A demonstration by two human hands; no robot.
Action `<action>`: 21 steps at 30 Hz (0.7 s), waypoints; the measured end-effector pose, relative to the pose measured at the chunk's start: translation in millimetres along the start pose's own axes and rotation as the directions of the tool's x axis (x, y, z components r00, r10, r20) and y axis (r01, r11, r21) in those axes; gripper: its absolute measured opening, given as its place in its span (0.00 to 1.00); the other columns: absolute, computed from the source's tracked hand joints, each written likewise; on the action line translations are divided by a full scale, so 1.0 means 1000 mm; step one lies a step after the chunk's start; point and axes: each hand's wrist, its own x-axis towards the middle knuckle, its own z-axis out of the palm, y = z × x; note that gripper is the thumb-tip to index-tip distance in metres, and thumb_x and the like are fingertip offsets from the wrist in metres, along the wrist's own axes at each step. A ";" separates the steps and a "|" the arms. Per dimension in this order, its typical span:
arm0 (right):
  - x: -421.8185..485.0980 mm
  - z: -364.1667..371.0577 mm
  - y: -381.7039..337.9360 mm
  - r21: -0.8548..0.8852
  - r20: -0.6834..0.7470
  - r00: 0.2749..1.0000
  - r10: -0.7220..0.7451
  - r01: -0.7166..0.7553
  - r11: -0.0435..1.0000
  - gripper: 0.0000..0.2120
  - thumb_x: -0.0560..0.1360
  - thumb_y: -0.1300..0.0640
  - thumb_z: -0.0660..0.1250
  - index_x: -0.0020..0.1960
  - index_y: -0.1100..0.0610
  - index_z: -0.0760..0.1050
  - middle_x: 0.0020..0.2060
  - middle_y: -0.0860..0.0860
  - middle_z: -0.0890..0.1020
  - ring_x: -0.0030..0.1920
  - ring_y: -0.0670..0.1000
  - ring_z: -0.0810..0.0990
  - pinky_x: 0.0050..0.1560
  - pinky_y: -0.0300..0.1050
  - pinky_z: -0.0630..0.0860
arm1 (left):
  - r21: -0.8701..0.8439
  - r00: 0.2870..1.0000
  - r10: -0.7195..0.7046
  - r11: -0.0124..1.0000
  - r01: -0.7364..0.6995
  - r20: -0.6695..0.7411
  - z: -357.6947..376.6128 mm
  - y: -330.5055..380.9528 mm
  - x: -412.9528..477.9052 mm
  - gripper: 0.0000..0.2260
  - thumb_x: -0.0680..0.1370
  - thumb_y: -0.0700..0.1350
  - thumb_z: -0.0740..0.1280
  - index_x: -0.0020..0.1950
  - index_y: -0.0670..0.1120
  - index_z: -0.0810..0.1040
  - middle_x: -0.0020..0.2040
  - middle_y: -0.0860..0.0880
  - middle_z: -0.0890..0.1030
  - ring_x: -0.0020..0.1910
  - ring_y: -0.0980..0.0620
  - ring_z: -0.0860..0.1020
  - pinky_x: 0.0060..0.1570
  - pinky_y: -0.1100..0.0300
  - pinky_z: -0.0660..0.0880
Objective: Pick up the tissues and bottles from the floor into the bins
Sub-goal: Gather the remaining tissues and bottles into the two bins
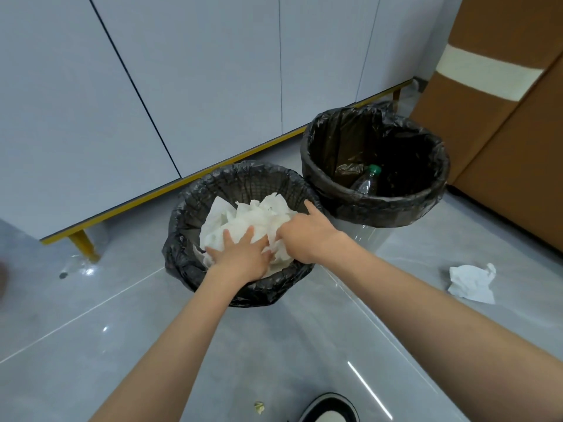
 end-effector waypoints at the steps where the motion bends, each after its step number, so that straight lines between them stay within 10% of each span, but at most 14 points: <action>1: -0.006 0.002 0.005 0.019 -0.112 0.994 -0.012 0.014 1.000 0.19 0.77 0.62 0.56 0.65 0.49 0.73 0.58 0.50 0.79 0.65 0.53 0.70 0.75 0.55 0.44 | 0.001 0.999 0.006 1.000 -0.006 -0.039 -0.005 0.003 -0.005 0.21 0.82 0.57 0.45 0.75 0.59 0.54 0.78 0.56 0.41 0.75 0.37 0.37 0.67 0.29 0.43; 5: -0.030 0.015 0.033 0.216 -0.399 0.917 0.007 0.087 0.973 0.19 0.75 0.65 0.57 0.62 0.53 0.76 0.56 0.50 0.80 0.60 0.54 0.73 0.64 0.49 0.69 | -0.019 0.960 0.053 0.998 -0.060 -0.275 -0.025 0.019 -0.023 0.21 0.82 0.54 0.49 0.74 0.50 0.60 0.78 0.51 0.51 0.77 0.42 0.44 0.70 0.34 0.47; 10: -0.073 0.015 0.060 0.464 -0.585 0.795 0.163 0.164 0.871 0.17 0.76 0.65 0.59 0.60 0.54 0.78 0.57 0.48 0.80 0.59 0.49 0.75 0.59 0.44 0.73 | -0.122 0.834 0.081 0.977 -0.175 -0.545 -0.047 0.051 -0.050 0.25 0.80 0.48 0.56 0.77 0.47 0.55 0.75 0.49 0.62 0.75 0.45 0.57 0.71 0.44 0.60; 15: -0.114 0.022 0.080 0.527 -0.608 0.755 0.244 0.154 0.836 0.16 0.75 0.66 0.62 0.58 0.54 0.80 0.52 0.48 0.82 0.52 0.48 0.80 0.55 0.46 0.77 | -0.148 0.650 0.145 0.915 -0.375 -0.746 -0.055 0.095 -0.086 0.21 0.80 0.47 0.58 0.73 0.54 0.64 0.65 0.53 0.74 0.61 0.50 0.72 0.54 0.55 0.70; 21: -0.157 0.064 0.110 0.615 -0.483 0.794 0.371 0.006 0.788 0.16 0.75 0.65 0.61 0.57 0.52 0.79 0.51 0.46 0.81 0.49 0.46 0.78 0.52 0.47 0.76 | -0.137 0.601 0.271 0.827 -0.544 -0.752 -0.038 0.151 -0.098 0.19 0.79 0.48 0.59 0.70 0.59 0.66 0.56 0.60 0.78 0.52 0.56 0.77 0.48 0.55 0.75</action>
